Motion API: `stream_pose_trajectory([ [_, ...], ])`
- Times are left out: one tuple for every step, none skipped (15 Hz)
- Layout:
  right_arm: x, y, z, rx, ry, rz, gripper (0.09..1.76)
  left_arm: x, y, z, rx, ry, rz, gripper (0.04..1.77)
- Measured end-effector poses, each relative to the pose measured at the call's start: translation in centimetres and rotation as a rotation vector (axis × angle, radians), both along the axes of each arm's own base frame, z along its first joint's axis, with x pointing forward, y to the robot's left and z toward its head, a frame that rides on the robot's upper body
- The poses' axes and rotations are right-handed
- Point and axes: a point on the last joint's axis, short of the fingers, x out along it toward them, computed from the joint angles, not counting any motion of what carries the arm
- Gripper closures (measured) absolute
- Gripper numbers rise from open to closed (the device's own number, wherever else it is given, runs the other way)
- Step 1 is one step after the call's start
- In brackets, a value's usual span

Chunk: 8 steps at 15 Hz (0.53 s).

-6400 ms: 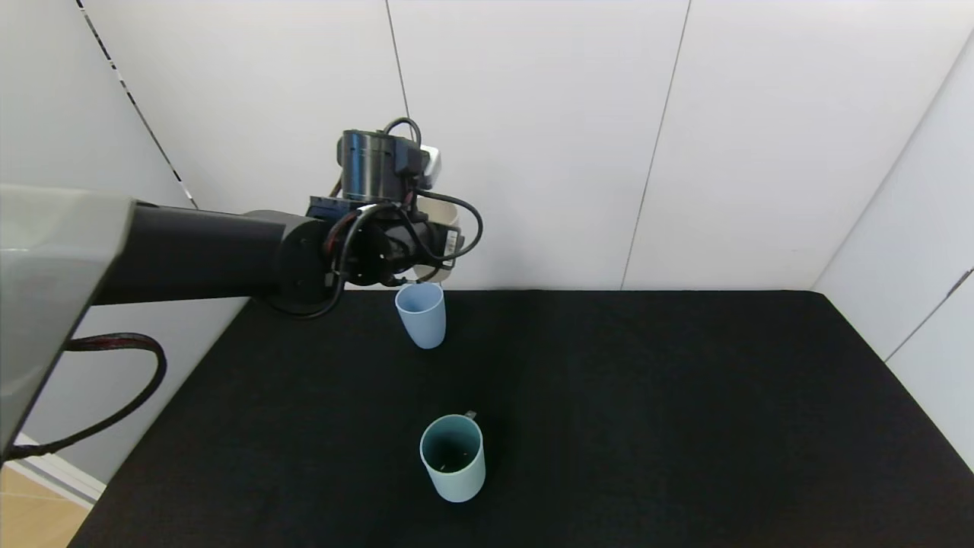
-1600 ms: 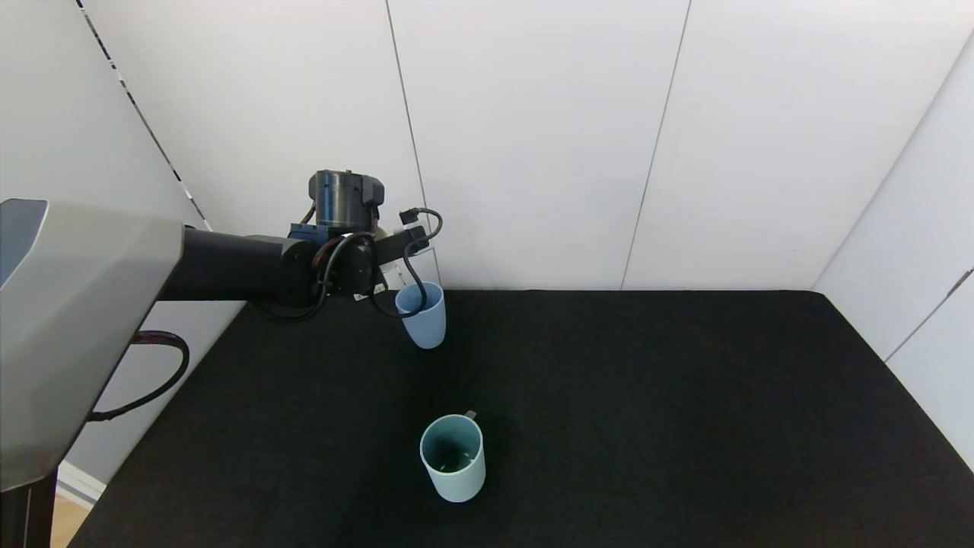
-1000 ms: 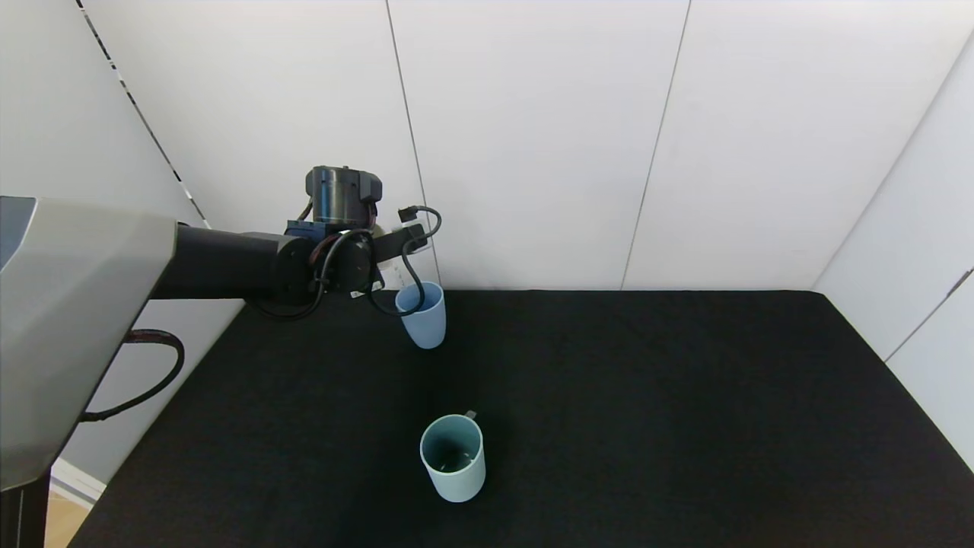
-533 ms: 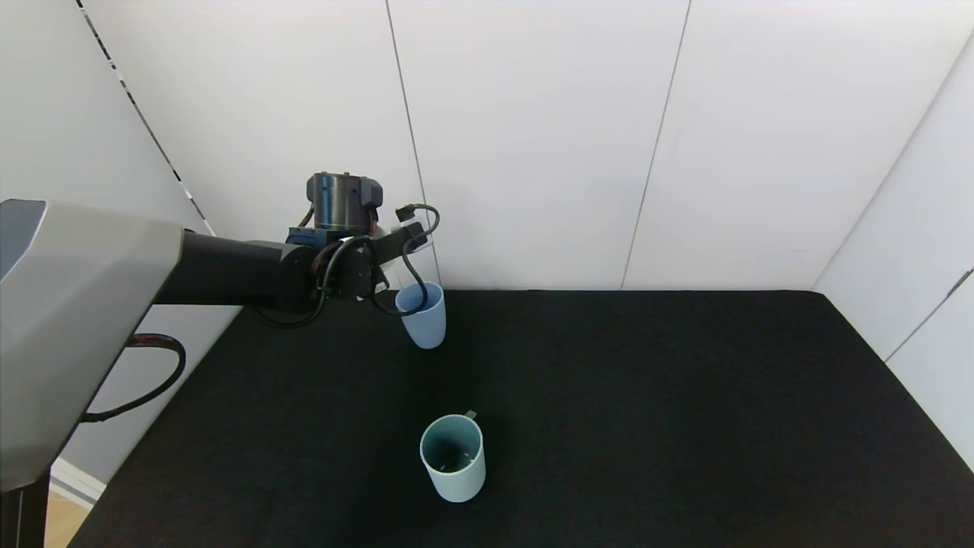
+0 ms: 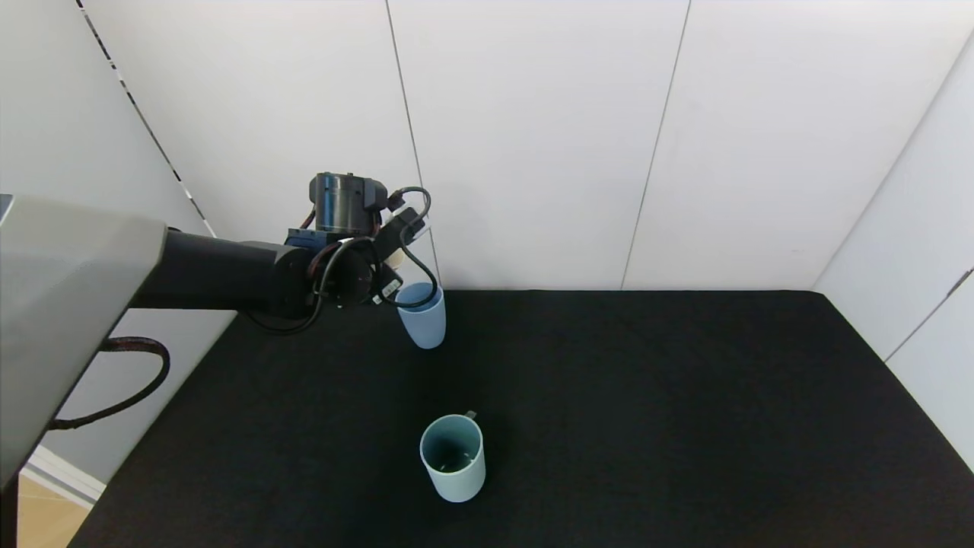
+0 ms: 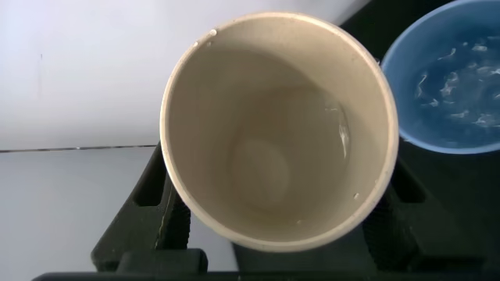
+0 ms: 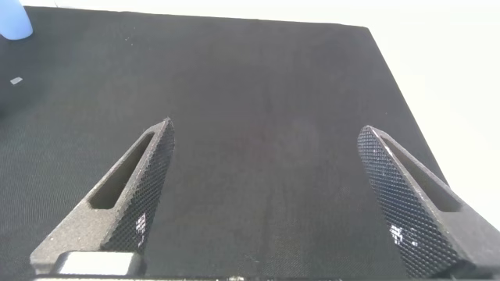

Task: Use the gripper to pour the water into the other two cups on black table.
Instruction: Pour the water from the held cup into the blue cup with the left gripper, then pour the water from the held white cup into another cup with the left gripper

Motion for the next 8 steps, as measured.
stream_pose_trajectory([
  [0.0, 0.0, 0.0, 0.000, 0.000, 0.000, 0.14, -0.6, -0.1, 0.2, -0.022, 0.000, -0.007, 0.60],
  [0.0, 0.0, 0.0, 0.000, 0.000, 0.000, 0.14, -1.3, -0.2, 0.2, -0.047, 0.004, -0.011, 0.60],
  [0.0, 0.0, 0.0, 0.000, 0.000, 0.000, 0.14, -2.1, -0.3, 0.3, -0.070, 0.008, -0.012, 0.60],
  [0.0, 0.0, 0.0, 0.000, 0.000, 0.000, 0.14, -3.0, -0.4, 0.4, -0.093, 0.012, -0.013, 0.60],
  [0.0, 0.0, 0.0, 0.000, 0.000, 0.000, 0.14, -4.0, -0.4, 0.4, -0.112, 0.020, -0.017, 0.60],
  [0.0, 0.0, 0.0, 0.000, 0.000, 0.000, 0.14, -5.1, -0.4, 0.5, -0.139, 0.025, -0.022, 0.60],
  [0.0, 0.0, 0.0, 0.000, 0.000, 0.000, 0.14, -6.4, -0.4, 0.7, -0.171, 0.030, -0.030, 0.60],
  [0.0, 0.0, 0.0, 0.000, 0.000, 0.000, 0.14, -7.6, -0.3, 0.7, -0.191, 0.040, -0.040, 0.60],
])
